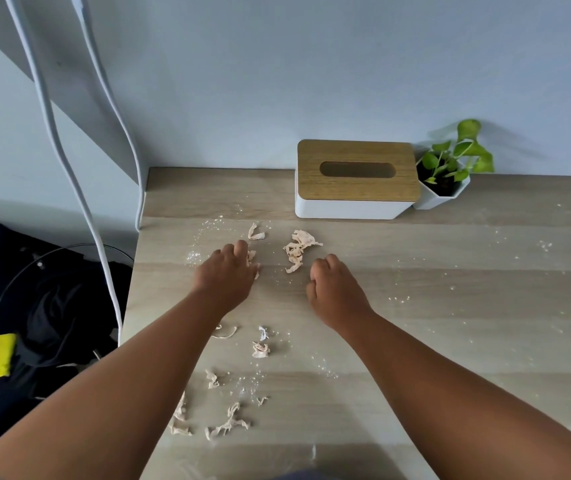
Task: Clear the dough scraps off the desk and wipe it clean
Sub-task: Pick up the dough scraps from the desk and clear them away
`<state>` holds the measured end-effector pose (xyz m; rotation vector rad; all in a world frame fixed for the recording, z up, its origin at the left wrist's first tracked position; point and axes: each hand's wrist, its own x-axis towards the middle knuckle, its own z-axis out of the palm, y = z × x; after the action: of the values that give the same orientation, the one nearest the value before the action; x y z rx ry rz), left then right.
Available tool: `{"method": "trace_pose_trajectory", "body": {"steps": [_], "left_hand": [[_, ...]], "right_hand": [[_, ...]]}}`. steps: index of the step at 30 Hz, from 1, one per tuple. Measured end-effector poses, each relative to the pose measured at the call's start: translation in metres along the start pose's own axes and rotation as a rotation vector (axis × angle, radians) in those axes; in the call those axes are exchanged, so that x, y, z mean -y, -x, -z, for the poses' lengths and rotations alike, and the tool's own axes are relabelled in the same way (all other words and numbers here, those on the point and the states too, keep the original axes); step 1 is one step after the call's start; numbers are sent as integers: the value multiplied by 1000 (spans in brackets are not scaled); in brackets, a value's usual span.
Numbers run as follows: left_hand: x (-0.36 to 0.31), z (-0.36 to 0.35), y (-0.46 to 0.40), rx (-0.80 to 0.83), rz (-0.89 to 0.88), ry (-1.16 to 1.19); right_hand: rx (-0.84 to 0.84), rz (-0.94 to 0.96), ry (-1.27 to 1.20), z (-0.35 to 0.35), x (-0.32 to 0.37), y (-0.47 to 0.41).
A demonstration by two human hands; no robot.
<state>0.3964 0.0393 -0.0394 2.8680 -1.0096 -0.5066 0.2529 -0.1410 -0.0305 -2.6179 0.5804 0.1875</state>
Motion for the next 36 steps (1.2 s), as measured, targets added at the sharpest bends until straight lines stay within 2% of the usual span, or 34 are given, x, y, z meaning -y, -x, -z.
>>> {"method": "trace_pose_trajectory", "body": {"steps": [5,10,12,14,15,18,22,26,36], "left_hand": [[-2,2,4,29,-23,-79],[-4,11,9,116,0,131],[2,11,5,30,6,159],[1,14,3,38,35,303],[5,8,-2,-23,20,280],[7,7,-10,-5,-12,231],[2,15,-17,-57,-44,228],[1,14,-23,-87,-32,212],[0,5,-44,-99,33,161]], "right_hand": [[-5,64,58,-5,-7,5],[-22,222,235,-7,-15,16],[-38,258,249,-9,-18,22],[-18,222,165,-9,-21,23],[-5,183,112,-7,-21,22],[70,78,46,1,-19,16],[-34,33,9,13,-13,0],[-138,36,43,16,-6,-18],[-32,-33,221,-1,9,-52]]}}
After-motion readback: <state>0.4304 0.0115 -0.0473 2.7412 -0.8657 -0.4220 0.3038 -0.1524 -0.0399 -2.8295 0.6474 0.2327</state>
